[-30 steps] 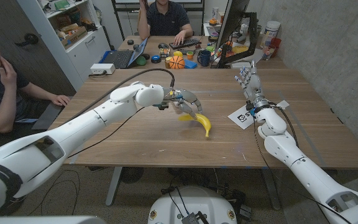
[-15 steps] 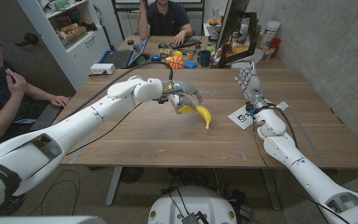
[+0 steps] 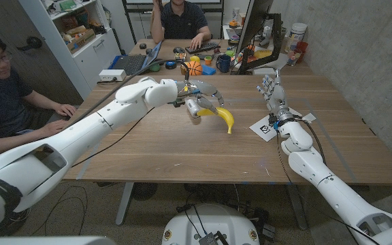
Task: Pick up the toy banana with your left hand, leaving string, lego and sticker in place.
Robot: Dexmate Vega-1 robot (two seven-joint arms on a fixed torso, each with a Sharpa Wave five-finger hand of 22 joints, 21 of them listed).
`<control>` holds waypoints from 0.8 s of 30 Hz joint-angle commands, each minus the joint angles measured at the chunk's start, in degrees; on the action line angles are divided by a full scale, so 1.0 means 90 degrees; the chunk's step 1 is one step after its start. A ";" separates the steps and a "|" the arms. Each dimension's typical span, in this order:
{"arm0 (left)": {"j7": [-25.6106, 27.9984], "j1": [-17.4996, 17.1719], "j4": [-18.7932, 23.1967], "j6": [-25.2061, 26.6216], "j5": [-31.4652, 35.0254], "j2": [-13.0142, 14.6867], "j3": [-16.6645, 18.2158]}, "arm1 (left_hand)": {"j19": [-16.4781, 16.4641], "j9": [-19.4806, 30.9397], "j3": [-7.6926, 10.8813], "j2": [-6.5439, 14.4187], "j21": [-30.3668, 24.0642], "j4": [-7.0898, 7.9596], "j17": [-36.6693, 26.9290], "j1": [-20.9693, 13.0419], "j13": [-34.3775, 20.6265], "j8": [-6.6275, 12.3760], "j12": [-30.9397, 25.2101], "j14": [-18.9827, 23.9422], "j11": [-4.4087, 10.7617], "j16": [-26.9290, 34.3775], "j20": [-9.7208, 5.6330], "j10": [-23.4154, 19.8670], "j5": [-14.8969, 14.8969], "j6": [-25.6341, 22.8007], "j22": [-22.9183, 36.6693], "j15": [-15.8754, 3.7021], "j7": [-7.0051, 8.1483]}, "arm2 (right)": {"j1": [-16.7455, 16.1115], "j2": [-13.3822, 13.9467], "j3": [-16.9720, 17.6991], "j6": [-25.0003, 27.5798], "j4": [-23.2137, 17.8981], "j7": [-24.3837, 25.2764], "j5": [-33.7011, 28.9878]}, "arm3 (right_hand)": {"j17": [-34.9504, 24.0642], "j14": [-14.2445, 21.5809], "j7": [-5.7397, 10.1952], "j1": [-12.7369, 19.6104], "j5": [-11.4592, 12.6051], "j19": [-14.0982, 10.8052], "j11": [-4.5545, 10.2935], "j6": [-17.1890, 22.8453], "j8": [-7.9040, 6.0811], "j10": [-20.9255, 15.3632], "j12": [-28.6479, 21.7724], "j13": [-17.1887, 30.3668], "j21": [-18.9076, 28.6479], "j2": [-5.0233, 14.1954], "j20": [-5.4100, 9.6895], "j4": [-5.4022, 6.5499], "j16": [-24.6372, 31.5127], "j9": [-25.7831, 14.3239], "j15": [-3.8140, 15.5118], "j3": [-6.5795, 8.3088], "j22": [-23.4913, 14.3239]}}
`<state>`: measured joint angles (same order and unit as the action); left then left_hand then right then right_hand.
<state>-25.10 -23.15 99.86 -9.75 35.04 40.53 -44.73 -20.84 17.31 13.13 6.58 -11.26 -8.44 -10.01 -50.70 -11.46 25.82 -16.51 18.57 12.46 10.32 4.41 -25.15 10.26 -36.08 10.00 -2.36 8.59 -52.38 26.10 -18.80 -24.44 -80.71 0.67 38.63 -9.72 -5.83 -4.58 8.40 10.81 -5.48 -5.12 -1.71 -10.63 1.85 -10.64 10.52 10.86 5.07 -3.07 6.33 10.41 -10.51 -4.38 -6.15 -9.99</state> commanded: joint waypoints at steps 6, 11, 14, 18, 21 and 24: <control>0.0182 0.0012 0.0353 0.0023 0.0132 0.0056 0.0221 | -0.0038 0.0092 0.0034 0.0008 -0.0010 0.0041 -0.0013 0.0055 -0.0009 0.0581 0.0015 -0.0015 -0.0006 0.0015 0.0042 -0.0068 0.0031 -0.1421 0.0028 -0.0332 0.0480 | -0.0091 -0.0019 -0.0012 0.0006 -0.0037 0.0041 0.0016 | -0.0019 -0.0004 -0.0002 0.0067 0.0033 -0.0066 0.0009 0.0027 -0.0045 -0.0025 -0.0047 0.0024 0.0041 -0.0031 -0.0012 0.0015 0.0046 -0.0030 -0.0017 -0.0039 -0.0037; 0.0308 0.0008 0.0421 0.0034 0.0164 0.0068 0.0320 | -0.0031 0.0081 0.0032 0.0005 -0.0007 0.0046 -0.0012 0.0063 -0.0009 0.0572 0.0026 -0.0020 -0.0006 0.0013 0.0048 -0.0071 0.0031 -0.1420 0.0028 -0.0330 0.0480 | -0.0098 -0.0039 -0.0021 0.0000 -0.0002 0.0043 0.0018 | -0.0019 -0.0006 0.0001 0.0068 0.0033 -0.0065 0.0004 0.0030 -0.0045 -0.0025 -0.0046 0.0024 0.0041 -0.0031 -0.0014 0.0015 0.0045 -0.0030 -0.0014 -0.0040 -0.0037; 0.0374 0.0021 0.0439 0.0035 0.0200 0.0062 0.0353 | -0.0030 0.0077 0.0032 0.0004 -0.0007 0.0047 -0.0012 0.0065 -0.0008 0.0568 0.0031 -0.0025 -0.0006 0.0011 0.0049 -0.0071 0.0032 -0.1419 0.0028 -0.0324 0.0480 | -0.0100 -0.0049 -0.0018 0.0002 -0.0003 0.0056 0.0027 | -0.0019 -0.0004 -0.0002 0.0069 0.0033 -0.0065 0.0008 0.0028 -0.0044 -0.0025 -0.0046 0.0024 0.0040 -0.0030 -0.0014 0.0014 0.0046 -0.0030 -0.0020 -0.0040 -0.0037; 0.0459 0.0032 0.0463 0.0039 0.0221 0.0058 0.0408 | -0.0023 0.0068 0.0033 0.0003 -0.0004 0.0049 -0.0012 0.0069 -0.0007 0.0559 0.0042 -0.0029 -0.0006 0.0009 0.0056 -0.0068 0.0032 -0.1415 0.0028 -0.0323 0.0480 | -0.0088 -0.0059 -0.0018 0.0011 0.0013 0.0055 0.0038 | -0.0019 -0.0007 -0.0003 0.0071 0.0033 -0.0065 0.0006 0.0030 -0.0045 -0.0026 -0.0047 0.0024 0.0040 -0.0029 -0.0012 0.0014 0.0045 -0.0030 -0.0018 -0.0040 -0.0037; 0.0514 0.0034 0.0489 0.0053 0.0243 0.0065 0.0447 | -0.0024 0.0060 0.0033 0.0000 -0.0005 0.0050 -0.0012 0.0072 -0.0006 0.0551 0.0052 -0.0029 -0.0005 0.0010 0.0045 -0.0065 0.0033 -0.1411 0.0028 -0.0327 0.0480 | -0.0077 -0.0065 -0.0022 0.0007 0.0033 0.0053 0.0031 | -0.0019 -0.0002 0.0000 0.0073 0.0034 -0.0065 0.0005 0.0030 -0.0044 -0.0026 -0.0046 0.0025 0.0040 -0.0029 -0.0012 0.0013 0.0047 -0.0030 -0.0020 -0.0041 -0.0037; 0.0563 0.0029 0.0515 0.0065 0.0261 0.0077 0.0482 | -0.0025 0.0053 0.0033 -0.0002 -0.0006 0.0051 -0.0012 0.0075 -0.0006 0.0545 0.0063 -0.0029 -0.0005 0.0010 0.0048 -0.0060 0.0033 -0.1410 0.0028 -0.0331 0.0480 | -0.0071 -0.0067 -0.0026 0.0011 0.0046 0.0051 0.0030 | -0.0019 -0.0004 0.0001 0.0074 0.0034 -0.0067 0.0000 0.0029 -0.0043 -0.0026 -0.0047 0.0025 0.0041 -0.0028 -0.0016 0.0013 0.0046 -0.0030 -0.0017 -0.0042 -0.0037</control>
<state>-21.75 -22.95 103.53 -9.49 36.71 41.02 -41.71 -20.84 17.31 13.27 6.03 -11.26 -8.29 -10.00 -50.06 -11.46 25.82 -16.08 18.57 12.46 10.32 4.41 -25.15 10.18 -37.09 9.99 -2.36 7.58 -53.13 25.71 -18.95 -24.45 -80.71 1.06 38.82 -9.72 -5.83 -4.50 8.40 10.81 -5.47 -5.12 -1.64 -10.63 1.85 -10.64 10.52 10.85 5.07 -3.07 6.33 10.41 -10.51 -4.38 -6.15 -9.99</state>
